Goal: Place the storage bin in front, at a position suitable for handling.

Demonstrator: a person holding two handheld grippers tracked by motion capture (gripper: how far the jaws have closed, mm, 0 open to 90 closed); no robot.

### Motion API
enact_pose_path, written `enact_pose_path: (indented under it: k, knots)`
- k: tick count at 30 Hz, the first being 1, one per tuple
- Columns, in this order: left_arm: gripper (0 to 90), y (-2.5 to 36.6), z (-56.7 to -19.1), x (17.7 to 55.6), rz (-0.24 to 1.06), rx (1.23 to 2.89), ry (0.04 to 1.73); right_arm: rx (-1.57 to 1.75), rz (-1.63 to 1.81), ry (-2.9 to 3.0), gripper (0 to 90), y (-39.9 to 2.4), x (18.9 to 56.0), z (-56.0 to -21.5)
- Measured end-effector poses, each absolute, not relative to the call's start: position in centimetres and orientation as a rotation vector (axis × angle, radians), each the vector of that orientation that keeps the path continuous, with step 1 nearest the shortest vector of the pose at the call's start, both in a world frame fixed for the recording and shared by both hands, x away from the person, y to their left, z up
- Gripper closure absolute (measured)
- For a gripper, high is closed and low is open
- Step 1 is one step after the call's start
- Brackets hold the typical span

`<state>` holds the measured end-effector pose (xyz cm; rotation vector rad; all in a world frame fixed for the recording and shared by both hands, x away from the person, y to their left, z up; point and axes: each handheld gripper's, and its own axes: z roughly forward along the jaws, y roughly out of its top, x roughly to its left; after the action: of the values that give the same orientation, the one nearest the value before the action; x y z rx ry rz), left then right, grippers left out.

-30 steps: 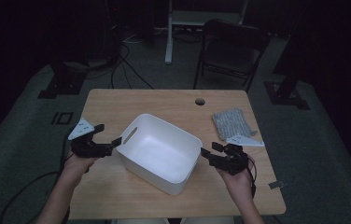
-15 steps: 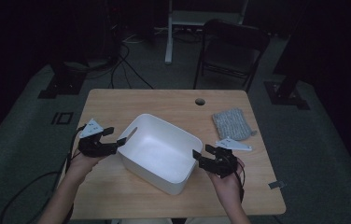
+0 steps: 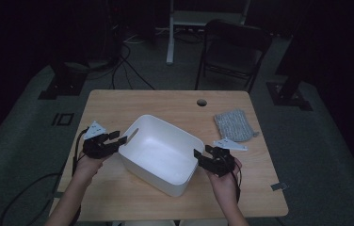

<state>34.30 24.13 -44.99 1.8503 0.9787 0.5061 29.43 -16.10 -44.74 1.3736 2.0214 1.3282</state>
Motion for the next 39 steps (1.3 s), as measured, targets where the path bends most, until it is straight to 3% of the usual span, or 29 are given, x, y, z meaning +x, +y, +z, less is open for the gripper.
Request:
enact_pose_path:
  k: [2,3,14,20,23,39]
  knots:
    - [59.0,23.9,-45.1,34.5,0.516,1.858,0.987,1.375,1.352,2.027,51.7,-16.3,29.6,-44.8]
    - [64.1,23.9,-45.1,34.6,0.504,1.86,0.986,1.37,1.354,2.031,54.6,-16.3,29.5,-44.7]
    - [75.3,23.4,-45.0,34.3,0.517,1.865,1.004,1.38,1.325,2.016,62.7,-16.1,30.0,-44.5]
    - [80.8,23.3,-45.0,33.9,0.502,1.864,1.004,1.349,1.262,2.002,78.0,-15.9,30.9,-44.0]
    - [81.5,23.1,-44.8,33.6,0.523,1.873,1.015,1.334,1.244,2.0,84.0,-15.9,31.5,-43.8]
    - [77.3,22.7,-44.9,30.8,0.548,1.864,1.037,1.319,1.28,2.054,86.3,-16.5,34.1,-43.6]
